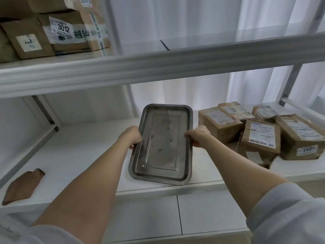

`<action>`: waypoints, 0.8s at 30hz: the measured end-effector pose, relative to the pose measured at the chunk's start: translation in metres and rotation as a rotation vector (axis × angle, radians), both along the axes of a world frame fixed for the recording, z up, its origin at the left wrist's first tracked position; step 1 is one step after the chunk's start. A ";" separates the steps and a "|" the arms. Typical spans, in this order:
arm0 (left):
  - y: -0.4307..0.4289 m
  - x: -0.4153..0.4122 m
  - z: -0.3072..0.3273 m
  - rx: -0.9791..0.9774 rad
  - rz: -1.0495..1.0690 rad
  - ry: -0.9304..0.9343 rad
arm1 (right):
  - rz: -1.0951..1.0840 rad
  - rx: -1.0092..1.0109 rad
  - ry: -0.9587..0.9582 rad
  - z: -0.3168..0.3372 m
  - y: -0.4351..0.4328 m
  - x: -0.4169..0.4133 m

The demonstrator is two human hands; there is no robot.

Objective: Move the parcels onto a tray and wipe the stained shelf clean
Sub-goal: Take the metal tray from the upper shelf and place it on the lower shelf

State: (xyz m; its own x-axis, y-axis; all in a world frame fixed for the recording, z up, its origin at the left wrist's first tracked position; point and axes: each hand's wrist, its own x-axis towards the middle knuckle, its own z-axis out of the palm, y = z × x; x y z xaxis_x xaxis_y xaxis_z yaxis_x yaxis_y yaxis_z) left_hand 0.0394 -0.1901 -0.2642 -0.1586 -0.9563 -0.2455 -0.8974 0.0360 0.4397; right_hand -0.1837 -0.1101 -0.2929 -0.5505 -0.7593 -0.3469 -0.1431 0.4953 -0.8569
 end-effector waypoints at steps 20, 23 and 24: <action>-0.064 -0.020 -0.009 -0.257 0.151 -0.197 | -0.111 -0.064 -0.295 -0.025 -0.053 -0.031; -0.057 -0.009 -0.014 -0.187 0.296 -0.196 | -0.162 -0.062 -0.338 -0.033 -0.054 -0.030; -0.056 -0.004 -0.017 -0.149 0.329 -0.191 | -0.167 -0.054 -0.339 -0.035 -0.053 -0.030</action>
State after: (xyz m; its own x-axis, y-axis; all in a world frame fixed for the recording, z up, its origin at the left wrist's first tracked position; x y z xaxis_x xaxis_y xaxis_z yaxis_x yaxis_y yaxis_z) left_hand 0.0353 -0.2456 -0.2815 0.1973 -0.9756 -0.0962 -0.9365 -0.2165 0.2757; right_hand -0.2134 -0.1634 -0.3278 -0.5291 -0.6909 -0.4926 0.2319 0.4406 -0.8672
